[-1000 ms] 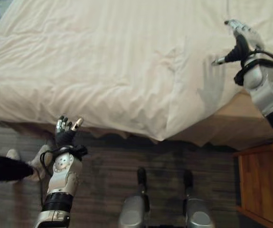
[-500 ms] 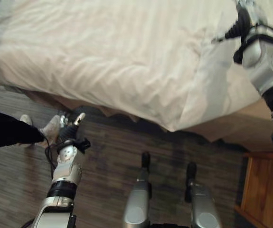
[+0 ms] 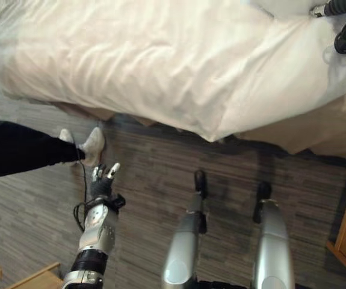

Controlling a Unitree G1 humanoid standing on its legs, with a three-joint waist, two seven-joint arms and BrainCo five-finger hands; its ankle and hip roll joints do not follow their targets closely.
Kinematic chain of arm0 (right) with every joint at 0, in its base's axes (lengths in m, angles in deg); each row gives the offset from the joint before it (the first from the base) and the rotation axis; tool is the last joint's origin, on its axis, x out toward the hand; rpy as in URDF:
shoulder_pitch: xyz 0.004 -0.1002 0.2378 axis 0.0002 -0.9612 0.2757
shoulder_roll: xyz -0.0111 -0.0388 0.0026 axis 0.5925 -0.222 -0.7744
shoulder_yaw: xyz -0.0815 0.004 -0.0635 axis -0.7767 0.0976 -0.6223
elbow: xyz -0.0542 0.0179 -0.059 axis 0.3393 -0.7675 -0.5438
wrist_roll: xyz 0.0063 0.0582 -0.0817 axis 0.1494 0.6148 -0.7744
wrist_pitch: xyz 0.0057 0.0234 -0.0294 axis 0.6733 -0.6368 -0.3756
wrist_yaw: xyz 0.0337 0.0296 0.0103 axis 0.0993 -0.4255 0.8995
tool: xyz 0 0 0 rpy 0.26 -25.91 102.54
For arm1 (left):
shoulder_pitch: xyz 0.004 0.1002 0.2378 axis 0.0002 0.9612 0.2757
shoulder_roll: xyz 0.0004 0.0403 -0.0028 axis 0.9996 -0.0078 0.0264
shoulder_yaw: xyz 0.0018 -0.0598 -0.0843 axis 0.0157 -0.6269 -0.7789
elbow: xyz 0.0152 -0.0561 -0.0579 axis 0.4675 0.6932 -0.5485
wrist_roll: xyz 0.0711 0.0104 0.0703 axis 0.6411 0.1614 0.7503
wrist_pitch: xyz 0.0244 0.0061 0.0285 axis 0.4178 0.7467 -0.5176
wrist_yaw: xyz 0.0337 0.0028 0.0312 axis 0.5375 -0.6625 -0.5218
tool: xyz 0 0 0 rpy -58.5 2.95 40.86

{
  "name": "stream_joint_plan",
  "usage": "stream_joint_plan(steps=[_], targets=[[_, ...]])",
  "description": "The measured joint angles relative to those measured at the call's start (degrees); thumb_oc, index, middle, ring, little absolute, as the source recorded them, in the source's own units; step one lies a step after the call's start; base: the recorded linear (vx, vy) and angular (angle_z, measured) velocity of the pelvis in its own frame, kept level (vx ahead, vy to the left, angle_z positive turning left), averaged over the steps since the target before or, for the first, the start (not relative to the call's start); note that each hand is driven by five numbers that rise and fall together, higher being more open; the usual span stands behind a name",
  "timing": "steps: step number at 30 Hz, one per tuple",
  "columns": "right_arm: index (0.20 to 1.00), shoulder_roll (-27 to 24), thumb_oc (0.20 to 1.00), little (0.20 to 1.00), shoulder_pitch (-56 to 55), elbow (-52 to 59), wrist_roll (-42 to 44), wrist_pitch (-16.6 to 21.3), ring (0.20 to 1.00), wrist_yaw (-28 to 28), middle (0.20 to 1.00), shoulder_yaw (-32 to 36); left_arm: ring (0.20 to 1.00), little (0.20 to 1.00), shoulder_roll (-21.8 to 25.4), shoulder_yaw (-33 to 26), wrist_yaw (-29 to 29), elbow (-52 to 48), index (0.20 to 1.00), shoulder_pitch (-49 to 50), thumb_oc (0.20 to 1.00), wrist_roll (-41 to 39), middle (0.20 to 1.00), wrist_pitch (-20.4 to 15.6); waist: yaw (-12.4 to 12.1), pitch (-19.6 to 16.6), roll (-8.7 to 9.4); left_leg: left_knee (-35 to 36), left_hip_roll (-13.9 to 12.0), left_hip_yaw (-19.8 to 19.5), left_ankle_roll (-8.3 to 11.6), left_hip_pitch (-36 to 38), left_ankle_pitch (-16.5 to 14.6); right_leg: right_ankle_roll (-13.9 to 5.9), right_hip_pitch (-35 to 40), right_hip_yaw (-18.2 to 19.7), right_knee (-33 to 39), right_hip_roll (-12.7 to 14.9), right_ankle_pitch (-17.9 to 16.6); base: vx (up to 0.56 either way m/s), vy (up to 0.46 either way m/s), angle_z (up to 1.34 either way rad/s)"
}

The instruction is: Making the bed.

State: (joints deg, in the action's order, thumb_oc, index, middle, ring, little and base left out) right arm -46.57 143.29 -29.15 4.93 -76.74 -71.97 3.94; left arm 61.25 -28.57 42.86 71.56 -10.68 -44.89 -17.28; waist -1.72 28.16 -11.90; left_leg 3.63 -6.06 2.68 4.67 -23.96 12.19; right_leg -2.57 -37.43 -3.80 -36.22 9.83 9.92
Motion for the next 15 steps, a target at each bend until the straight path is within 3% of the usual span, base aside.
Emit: stream_joint_plan(steps=[4,6,8,9,12,15], targets=[[0.200,1.2,0.200,0.200,-6.2,5.3,-0.1,-1.2,0.200,0.0,0.200,1.0,1.000,1.000,-0.4,0.9,-0.1,1.2,1.000,-4.4,1.000,0.1,1.000,0.1,3.0,-0.1,-0.08,0.2,-0.8,0.5,0.71,6.3,0.7,-0.82,7.2,1.1,3.4,-1.4,-0.2,0.06,0.038,-0.18],[0.200,0.8,0.200,0.200,-8.8,9.1,-0.1,-2.0,0.200,0.0,0.200,3.0,1.000,1.000,-0.4,1.0,-0.2,1.2,1.000,-4.0,1.000,0.0,1.000,0.1,3.3,-0.5,-0.02,0.2,-0.9,1.5,0.39,7.9,0.6,-1.15,9.0,1.4,4.3,-1.8,-0.7,0.13,0.055,-0.19],[0.200,0.0,0.200,0.200,-16.6,18.8,0.0,-3.1,0.200,-0.6,0.200,9.9,1.000,1.000,-1.8,-0.1,-0.5,1.7,1.000,-3.4,1.000,0.0,1.000,0.3,5.2,-0.9,0.29,0.4,-1.4,2.5,0.30,10.7,0.7,-1.57,12.4,1.9,6.8,-2.0,-1.6,0.09,0.063,-0.22],[0.200,0.0,0.200,0.200,-18.6,20.1,0.0,-3.2,0.200,-0.7,0.200,10.0,1.000,1.000,-2.1,0.0,-0.5,2.6,1.000,-3.0,1.000,0.0,1.000,0.3,5.7,-1.1,0.59,0.4,-1.5,3.0,0.42,12.1,0.4,-1.65,13.7,2.3,7.5,-2.2,-1.7,0.07,0.035,-0.22],[0.200,0.9,0.200,0.200,-32.5,30.2,0.4,-3.5,0.200,-1.6,0.200,22.6,1.000,1.000,-3.4,-0.8,-0.5,2.5,1.000,-1.1,1.000,0.0,1.000,0.7,7.3,-1.9,1.46,0.5,-1.7,4.5,0.21,15.4,-1.4,-1.96,17.0,3.4,9.7,-2.6,-1.8,0.06,0.015,-0.25],[0.200,1.5,0.200,0.200,-44.1,33.2,0.4,-3.9,0.200,-2.1,0.200,26.7,1.000,1.000,-4.1,-0.9,-0.6,3.3,1.000,1.6,1.000,0.1,1.000,1.9,9.5,-5.4,2.43,1.5,-2.0,6.3,0.55,17.2,-2.3,-2.40,18.7,4.7,12.8,-3.2,-3.1,0.01,0.043,-0.34]])
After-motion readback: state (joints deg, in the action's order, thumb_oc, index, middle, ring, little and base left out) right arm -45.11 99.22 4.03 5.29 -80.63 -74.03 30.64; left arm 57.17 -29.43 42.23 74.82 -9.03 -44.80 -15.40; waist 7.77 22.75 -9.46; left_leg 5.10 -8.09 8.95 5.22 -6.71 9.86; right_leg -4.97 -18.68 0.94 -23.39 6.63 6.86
